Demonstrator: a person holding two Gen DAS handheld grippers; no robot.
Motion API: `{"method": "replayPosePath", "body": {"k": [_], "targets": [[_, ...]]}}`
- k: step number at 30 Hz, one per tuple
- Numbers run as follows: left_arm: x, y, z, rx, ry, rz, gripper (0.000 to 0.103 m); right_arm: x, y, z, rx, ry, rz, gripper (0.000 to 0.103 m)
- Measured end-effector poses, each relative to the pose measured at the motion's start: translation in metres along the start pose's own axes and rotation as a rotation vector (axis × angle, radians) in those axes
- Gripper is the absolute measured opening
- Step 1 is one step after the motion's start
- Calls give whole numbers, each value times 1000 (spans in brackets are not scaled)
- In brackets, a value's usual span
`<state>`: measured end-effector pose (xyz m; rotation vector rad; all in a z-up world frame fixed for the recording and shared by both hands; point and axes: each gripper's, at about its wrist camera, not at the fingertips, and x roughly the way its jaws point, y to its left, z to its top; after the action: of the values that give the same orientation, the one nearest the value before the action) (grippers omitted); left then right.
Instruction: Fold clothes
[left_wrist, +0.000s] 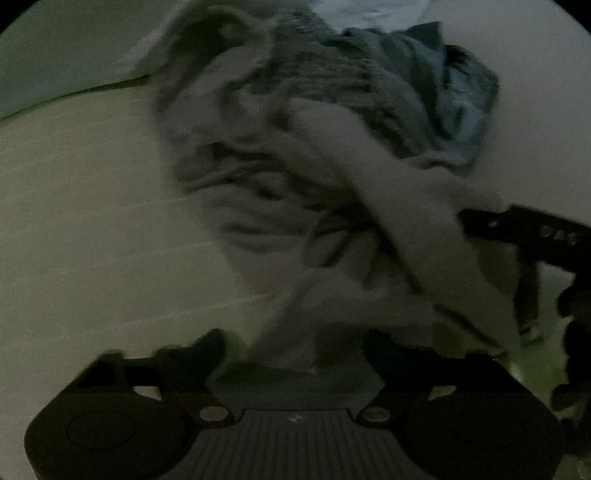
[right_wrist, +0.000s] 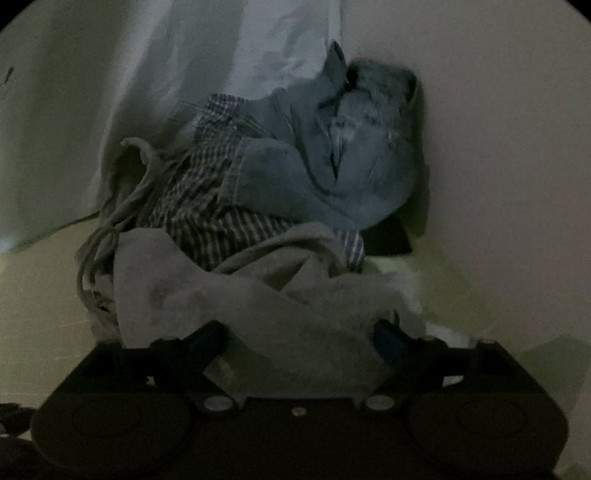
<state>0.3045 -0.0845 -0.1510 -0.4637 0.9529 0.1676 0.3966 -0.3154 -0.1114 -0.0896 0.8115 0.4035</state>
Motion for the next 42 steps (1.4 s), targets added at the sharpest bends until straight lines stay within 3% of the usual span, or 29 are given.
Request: {"method": "replayPosePath", "body": {"k": [1, 2, 4, 7, 9, 16, 23, 27, 31, 37, 42], "targets": [[2, -3, 1, 17, 5, -6, 44, 1, -2, -1, 15, 8, 18, 80], [6, -5, 3, 29, 23, -18, 10, 3, -4, -2, 29, 16, 37, 73], [8, -5, 1, 25, 34, -40, 8, 3, -9, -6, 81, 33, 73, 46], [1, 3, -7, -5, 26, -51, 8, -5, -10, -12, 101, 21, 96, 31], [-8, 15, -14, -37, 13, -35, 8, -13, -8, -16, 101, 14, 105, 27], [-63, 69, -42, -130, -50, 37, 8, -41, 15, -38, 136, 16, 150, 23], [-124, 139, -85, -176, -60, 85, 7, -70, 92, -74, 132, 38, 197, 22], [-166, 195, -109, -143, -63, 110, 7, -87, 157, -99, 141, 42, 225, 22], [-215, 274, -142, -168, -80, 157, 7, -101, 237, -129, 165, 50, 270, 22], [-277, 380, -190, -220, -108, 305, 8, -119, 368, -175, 114, 77, 404, 22], [-333, 454, -225, -383, -152, 459, 8, -126, 455, -193, 82, 124, 537, 22]]}}
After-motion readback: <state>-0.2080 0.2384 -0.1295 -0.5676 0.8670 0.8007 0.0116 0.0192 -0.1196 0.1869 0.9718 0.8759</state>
